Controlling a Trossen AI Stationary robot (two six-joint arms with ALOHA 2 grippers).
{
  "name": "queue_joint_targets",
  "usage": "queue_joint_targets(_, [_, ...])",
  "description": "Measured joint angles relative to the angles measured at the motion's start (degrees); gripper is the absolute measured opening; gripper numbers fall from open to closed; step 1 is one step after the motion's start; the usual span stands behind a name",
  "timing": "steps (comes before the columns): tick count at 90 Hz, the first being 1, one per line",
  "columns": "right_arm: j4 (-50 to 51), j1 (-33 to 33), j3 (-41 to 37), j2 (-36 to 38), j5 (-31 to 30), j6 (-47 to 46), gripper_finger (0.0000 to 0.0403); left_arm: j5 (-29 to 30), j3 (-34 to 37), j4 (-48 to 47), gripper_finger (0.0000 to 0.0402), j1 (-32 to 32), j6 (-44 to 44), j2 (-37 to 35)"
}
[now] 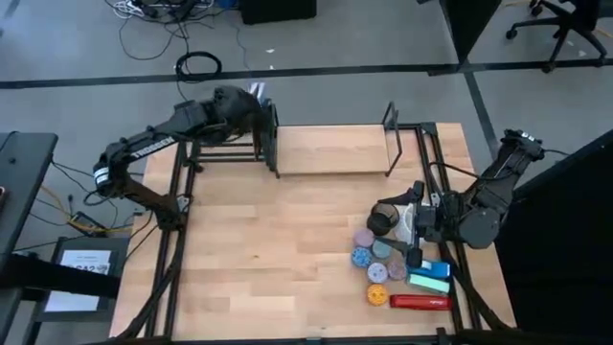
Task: Stock shelves
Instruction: Remove the brown book from the bookshelf
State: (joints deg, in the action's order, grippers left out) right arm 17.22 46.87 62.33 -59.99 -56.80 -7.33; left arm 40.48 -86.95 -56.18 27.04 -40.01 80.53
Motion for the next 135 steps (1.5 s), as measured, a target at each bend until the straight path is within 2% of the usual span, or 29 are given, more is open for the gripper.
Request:
queue_joint_targets(18, [0.0,0.0,0.0,0.0,0.0,-0.5,0.0364,-4.5,4.3,7.8,0.0157,2.7,2.3,-0.1])
queue_joint_targets(31, [0.0,0.0,0.0,0.0,0.0,-0.5,0.0363,-5.1,6.5,13.0,0.0146,3.4,2.4,-0.1])
queue_joint_targets(90, [0.0,-0.1,0.0,0.0,0.0,-0.6,0.0361,-7.1,3.7,12.7,0.0144,1.7,3.5,-0.3])
queue_joint_targets(115, [0.0,-0.1,0.0,0.0,0.0,-1.5,0.0361,-2.7,4.1,12.5,0.0144,1.8,3.4,-0.3])
queue_joint_targets(135, [0.0,-0.1,0.0,0.0,0.0,-1.6,0.0361,-2.4,6.4,13.4,0.0144,2.8,3.3,-0.5])
